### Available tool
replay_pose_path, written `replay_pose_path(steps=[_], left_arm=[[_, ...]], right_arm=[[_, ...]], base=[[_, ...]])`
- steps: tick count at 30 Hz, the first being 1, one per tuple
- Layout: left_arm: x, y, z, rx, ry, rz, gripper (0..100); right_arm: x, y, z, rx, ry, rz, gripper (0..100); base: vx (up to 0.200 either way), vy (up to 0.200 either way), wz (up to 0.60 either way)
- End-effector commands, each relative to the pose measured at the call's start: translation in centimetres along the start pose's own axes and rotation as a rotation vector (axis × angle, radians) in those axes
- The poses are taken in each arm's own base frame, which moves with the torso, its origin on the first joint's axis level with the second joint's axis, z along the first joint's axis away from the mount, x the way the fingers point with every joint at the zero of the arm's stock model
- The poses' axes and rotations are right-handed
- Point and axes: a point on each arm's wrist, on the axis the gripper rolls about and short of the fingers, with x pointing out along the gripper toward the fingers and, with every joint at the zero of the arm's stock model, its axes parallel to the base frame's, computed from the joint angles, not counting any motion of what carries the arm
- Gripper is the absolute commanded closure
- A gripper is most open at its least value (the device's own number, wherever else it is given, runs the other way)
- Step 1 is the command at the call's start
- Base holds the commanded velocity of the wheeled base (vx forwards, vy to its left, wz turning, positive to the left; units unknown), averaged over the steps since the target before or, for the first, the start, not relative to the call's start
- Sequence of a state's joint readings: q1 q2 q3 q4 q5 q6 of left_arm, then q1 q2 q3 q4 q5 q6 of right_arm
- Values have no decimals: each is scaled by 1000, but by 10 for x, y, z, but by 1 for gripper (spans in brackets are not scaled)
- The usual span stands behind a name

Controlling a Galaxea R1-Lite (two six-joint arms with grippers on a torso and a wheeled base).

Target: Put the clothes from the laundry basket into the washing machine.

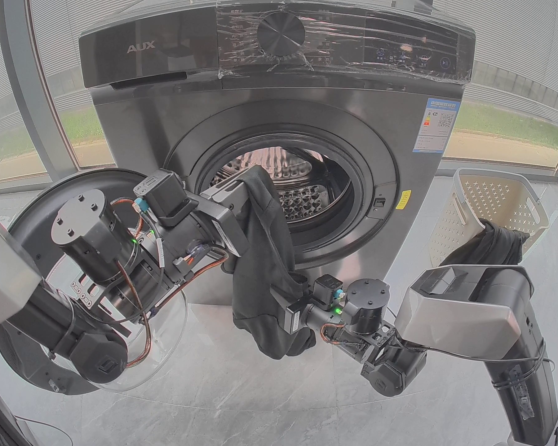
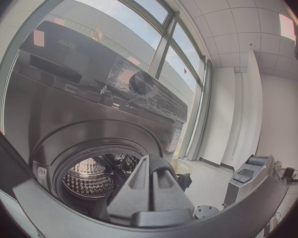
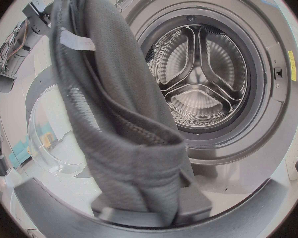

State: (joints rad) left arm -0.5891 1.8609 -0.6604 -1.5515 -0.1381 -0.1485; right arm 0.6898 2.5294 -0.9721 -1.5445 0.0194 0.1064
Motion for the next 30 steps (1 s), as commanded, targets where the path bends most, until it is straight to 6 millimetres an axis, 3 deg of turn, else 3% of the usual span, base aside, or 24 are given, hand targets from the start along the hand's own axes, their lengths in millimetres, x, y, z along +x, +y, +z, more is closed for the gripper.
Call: replay_pose_path(steps=[1, 5, 7, 13, 17, 27, 28, 30], left_arm=[[-1, 2, -2, -1, 9, 9, 100], [-6, 4, -6, -3, 32, 21, 100], [-16, 8, -12, -3, 73, 39, 100], [-45, 16, -39, -10, 230, 86, 100], [-53, 22, -56, -18, 305, 111, 100], [-60, 22, -80, -22, 402, 116, 100], [-63, 22, -83, -16, 419, 115, 0], [-65, 23, -87, -15, 439, 116, 0]], right_arm=[[-1, 1, 2, 6, -3, 1, 100], [-3, -5, 8, 7, -12, -18, 100], [-5, -21, 23, 7, -48, -79, 100], [-11, -44, 56, 4, -119, -162, 100], [-13, -42, 73, 4, -158, -166, 100], [-14, -30, 82, 8, -183, -154, 100], [-14, -30, 82, 8, -183, -154, 100], [-15, -30, 84, 8, -188, -155, 100]], base=[[0, 0, 0], [0, 0, 0], [0, 0, 0], [0, 0, 0], [0, 0, 0], [0, 0, 0], [0, 0, 0], [0, 0, 0]])
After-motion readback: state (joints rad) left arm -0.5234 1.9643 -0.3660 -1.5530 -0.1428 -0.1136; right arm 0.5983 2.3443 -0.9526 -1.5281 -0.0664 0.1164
